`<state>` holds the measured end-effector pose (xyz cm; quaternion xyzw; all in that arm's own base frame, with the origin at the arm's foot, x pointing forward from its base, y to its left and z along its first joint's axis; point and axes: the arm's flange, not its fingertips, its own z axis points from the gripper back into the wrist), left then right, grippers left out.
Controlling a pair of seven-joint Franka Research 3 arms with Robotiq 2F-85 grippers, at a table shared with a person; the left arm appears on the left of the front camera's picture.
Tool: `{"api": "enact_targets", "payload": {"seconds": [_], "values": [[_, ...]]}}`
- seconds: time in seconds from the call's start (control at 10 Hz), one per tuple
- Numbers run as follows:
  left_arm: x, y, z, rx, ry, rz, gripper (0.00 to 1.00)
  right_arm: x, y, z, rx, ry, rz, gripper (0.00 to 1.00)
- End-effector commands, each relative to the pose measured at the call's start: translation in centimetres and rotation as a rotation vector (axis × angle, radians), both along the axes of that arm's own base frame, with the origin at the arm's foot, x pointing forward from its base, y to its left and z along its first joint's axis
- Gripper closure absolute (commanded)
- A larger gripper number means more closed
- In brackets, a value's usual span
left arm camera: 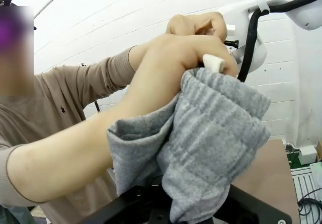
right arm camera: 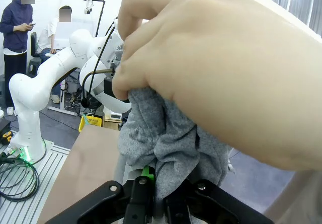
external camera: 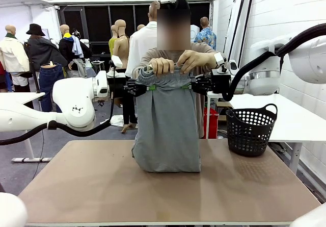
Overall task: Fold the training pants.
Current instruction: Release the ends of the Training pants and then grab the overlapped ends.
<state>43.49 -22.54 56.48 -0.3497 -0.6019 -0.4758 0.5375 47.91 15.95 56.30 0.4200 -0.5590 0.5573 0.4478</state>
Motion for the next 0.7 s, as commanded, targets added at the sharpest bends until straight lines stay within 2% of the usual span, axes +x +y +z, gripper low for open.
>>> {"api": "enact_targets", "payload": {"seconds": [0.0,0.6], "values": [[-0.07,-0.19,0.09,-0.010,-0.003,0.019,1.00,-0.08,0.07,0.20,0.004,0.000,0.000,1.00],[-0.07,-0.19,0.09,-0.010,-0.003,0.019,1.00,-0.08,0.07,0.20,0.004,0.000,0.000,1.00]]}}
